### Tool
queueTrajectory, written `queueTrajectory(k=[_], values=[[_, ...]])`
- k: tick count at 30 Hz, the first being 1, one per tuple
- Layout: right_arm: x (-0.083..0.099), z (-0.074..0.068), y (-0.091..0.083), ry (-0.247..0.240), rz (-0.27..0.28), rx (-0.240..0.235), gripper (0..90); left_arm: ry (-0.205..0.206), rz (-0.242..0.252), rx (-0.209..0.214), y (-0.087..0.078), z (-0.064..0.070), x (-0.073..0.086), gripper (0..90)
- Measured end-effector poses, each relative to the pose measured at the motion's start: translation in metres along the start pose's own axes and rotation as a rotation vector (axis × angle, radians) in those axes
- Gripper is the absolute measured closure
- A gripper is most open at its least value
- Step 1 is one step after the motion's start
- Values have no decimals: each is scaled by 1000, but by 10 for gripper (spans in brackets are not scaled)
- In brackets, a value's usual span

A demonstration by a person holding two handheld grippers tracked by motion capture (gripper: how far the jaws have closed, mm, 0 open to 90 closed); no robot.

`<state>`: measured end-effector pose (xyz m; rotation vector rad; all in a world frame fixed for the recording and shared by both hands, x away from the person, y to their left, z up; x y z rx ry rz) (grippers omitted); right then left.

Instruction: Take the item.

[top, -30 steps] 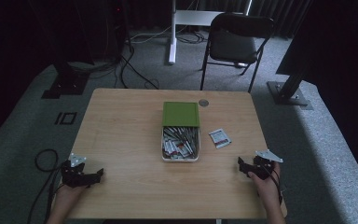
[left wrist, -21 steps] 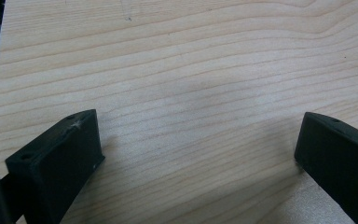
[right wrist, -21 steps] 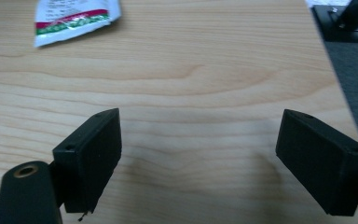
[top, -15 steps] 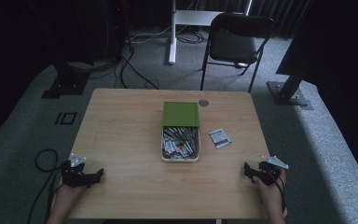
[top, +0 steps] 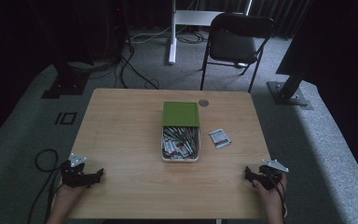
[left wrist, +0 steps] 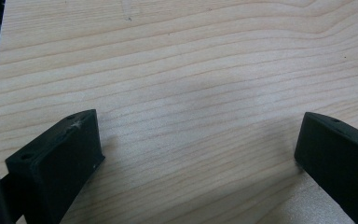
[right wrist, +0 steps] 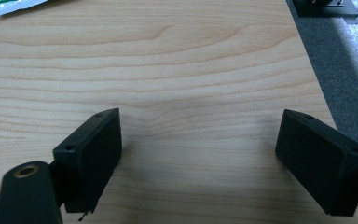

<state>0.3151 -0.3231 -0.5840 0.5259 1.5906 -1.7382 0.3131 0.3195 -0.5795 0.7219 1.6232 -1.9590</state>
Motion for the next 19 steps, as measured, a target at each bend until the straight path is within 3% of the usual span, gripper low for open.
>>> queueTrajectory(k=[19], values=[[-3, 0, 4, -8, -2, -12, 121, 0, -1, 0, 0, 0, 0, 13]])
Point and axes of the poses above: each handheld gripper's, and its own axes: y roughly forward along the jaws, x roughly out of its underside, z roughly to its right, the point moved 4 cm from there along y, roughly forward along the jaws, and after that the axes turned 14 degrees about -y, right-handed, at the moved point
